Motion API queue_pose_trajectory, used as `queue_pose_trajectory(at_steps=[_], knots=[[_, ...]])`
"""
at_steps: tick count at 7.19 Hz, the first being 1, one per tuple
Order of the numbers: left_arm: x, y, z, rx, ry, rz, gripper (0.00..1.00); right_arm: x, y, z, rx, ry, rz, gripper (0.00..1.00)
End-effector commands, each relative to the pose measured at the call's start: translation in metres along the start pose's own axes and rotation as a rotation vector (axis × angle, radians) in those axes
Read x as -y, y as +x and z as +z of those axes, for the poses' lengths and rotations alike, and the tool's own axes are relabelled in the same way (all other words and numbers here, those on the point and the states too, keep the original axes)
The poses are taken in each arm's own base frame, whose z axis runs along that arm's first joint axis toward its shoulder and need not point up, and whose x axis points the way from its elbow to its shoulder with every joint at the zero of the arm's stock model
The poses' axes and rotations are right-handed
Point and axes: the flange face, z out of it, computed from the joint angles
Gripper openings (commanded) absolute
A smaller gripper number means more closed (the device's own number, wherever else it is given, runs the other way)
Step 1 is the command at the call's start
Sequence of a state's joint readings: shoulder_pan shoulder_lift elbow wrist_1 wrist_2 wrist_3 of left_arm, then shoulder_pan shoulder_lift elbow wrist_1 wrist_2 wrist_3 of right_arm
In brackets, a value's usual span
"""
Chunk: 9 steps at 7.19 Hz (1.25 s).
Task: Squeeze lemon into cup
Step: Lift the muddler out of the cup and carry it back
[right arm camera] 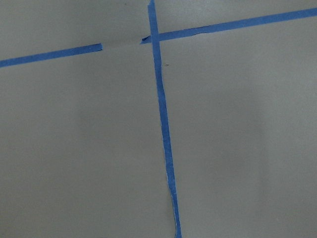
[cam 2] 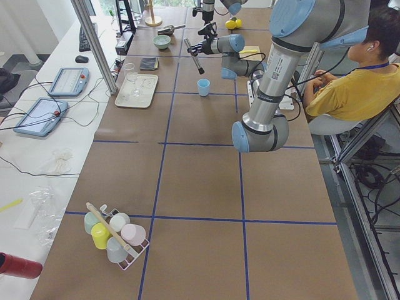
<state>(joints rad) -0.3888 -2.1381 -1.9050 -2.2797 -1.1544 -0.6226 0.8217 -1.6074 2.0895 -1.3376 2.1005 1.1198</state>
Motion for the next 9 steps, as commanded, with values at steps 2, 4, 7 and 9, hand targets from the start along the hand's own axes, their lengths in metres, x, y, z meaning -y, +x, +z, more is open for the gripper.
queue_pose_trajectory(at_steps=[2,4,7,9], knots=[[-0.02,-0.115,-0.019,-0.063,-0.327,0.009,0.0,0.001,0.002,0.003,-0.007,0.0,0.006,1.0],[-0.071,-0.219,-0.056,-0.063,-0.649,-0.121,0.0,0.001,0.002,0.003,-0.007,0.0,0.007,1.0],[-0.123,-0.339,-0.111,0.149,-0.783,-0.227,0.0,0.001,0.001,0.002,-0.006,0.001,0.006,1.0],[-0.191,-0.387,-0.095,0.262,-0.956,-0.37,0.0,0.0,0.002,0.0,-0.004,0.002,0.007,1.0]])
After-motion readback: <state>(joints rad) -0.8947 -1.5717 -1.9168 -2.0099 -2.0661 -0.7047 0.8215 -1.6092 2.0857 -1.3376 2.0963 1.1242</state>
